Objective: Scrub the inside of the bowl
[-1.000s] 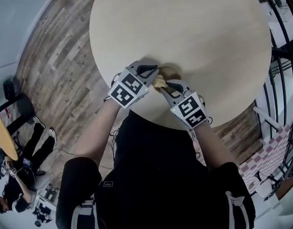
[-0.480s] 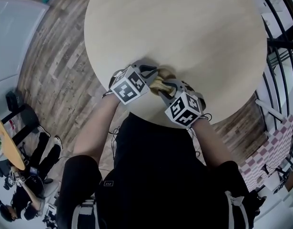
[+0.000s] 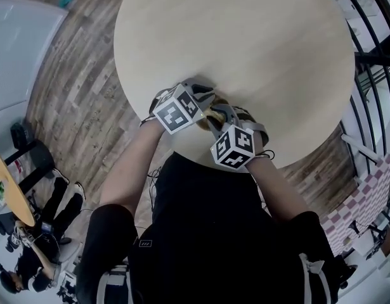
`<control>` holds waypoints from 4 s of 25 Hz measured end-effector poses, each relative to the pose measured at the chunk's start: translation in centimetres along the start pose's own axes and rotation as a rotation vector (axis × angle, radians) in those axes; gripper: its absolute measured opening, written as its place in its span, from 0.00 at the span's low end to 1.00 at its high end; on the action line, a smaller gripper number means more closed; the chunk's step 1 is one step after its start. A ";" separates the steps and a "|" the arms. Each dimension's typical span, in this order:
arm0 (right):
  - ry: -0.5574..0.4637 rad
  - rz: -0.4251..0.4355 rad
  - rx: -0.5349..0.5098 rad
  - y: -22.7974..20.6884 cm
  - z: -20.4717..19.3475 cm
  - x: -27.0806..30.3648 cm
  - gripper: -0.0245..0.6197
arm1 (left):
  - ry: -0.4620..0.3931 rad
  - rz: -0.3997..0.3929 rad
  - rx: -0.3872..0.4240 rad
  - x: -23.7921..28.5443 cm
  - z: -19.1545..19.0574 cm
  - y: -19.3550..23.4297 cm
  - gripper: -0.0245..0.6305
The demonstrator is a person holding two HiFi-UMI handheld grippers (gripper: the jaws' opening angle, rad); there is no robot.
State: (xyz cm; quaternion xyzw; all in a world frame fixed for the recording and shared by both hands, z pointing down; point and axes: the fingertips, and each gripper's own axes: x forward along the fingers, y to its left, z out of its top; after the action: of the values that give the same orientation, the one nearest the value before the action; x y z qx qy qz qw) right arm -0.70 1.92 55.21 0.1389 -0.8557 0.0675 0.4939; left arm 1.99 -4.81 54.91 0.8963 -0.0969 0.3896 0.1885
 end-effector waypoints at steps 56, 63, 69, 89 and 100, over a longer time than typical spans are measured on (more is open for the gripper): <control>0.122 -0.040 -0.402 0.0 -0.9 0.7 0.15 | 0.061 0.204 -0.055 -2.0 -1.5 1.1 0.05; 0.122 -0.042 -0.427 0.1 -1.0 0.8 0.15 | 0.079 0.224 0.025 -1.4 -1.4 1.5 0.15; 0.128 -0.045 -0.426 -0.1 -1.3 0.7 0.15 | 0.091 0.147 0.006 -0.2 -1.5 1.9 0.08; -0.008 -0.177 -0.247 -1.5 0.5 -2.4 0.15 | -0.052 0.311 -0.435 -2.4 -3.4 2.0 0.06; 0.014 -0.063 -0.271 -0.5 -0.1 0.7 0.15 | -0.038 0.346 -0.421 -2.0 -3.4 2.4 0.07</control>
State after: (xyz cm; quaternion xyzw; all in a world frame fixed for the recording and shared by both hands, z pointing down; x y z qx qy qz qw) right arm -0.79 1.38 55.82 0.0971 -0.8486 -0.0635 0.5161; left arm -2.37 -5.50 56.19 0.8146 -0.3311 0.3704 0.2994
